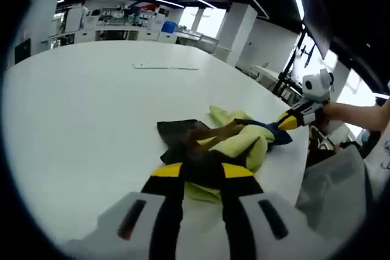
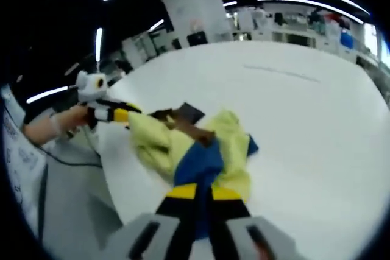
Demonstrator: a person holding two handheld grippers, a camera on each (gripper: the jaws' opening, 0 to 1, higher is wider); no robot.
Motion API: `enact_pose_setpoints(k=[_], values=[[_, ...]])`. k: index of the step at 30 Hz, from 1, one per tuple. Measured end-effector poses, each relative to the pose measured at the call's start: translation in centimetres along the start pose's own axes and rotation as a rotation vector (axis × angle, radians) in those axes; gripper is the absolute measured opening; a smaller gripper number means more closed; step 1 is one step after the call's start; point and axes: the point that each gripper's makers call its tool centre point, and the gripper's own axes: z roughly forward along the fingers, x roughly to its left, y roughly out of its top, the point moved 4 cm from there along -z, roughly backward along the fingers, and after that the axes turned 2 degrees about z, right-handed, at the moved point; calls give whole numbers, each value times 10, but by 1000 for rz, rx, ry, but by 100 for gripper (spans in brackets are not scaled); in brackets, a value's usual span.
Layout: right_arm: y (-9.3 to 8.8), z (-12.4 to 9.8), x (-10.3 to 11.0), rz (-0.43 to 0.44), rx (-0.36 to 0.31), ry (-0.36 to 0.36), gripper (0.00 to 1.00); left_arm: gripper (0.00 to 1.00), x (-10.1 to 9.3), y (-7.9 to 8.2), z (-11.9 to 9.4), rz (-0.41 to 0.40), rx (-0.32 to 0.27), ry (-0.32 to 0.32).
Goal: Fold the garment on the visible template until the final outline fits inside the template.
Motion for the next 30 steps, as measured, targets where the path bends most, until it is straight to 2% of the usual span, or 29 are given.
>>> enact_pose_setpoints(k=[5, 9, 13, 18, 23, 30], values=[[-1, 3, -1, -1, 2, -2, 0, 14, 2, 0, 1, -3, 6, 3], [2, -1, -2, -1, -17, -15, 0, 11, 0, -2, 1, -45, 10, 4], [3, -5, -2, 3, -34, -23, 0, 13, -1, -5, -1, -75, 17, 1], [2, -6, 0, 2, -37, -30, 0, 12, -4, -13, 0, -160, 4, -29], [2, -5, 3, -6, -37, -24, 0, 14, -2, -18, 5, -180, 18, -1], [2, -5, 4, -6, -37, -25, 0, 6, 0, -18, 7, -214, 17, -3]])
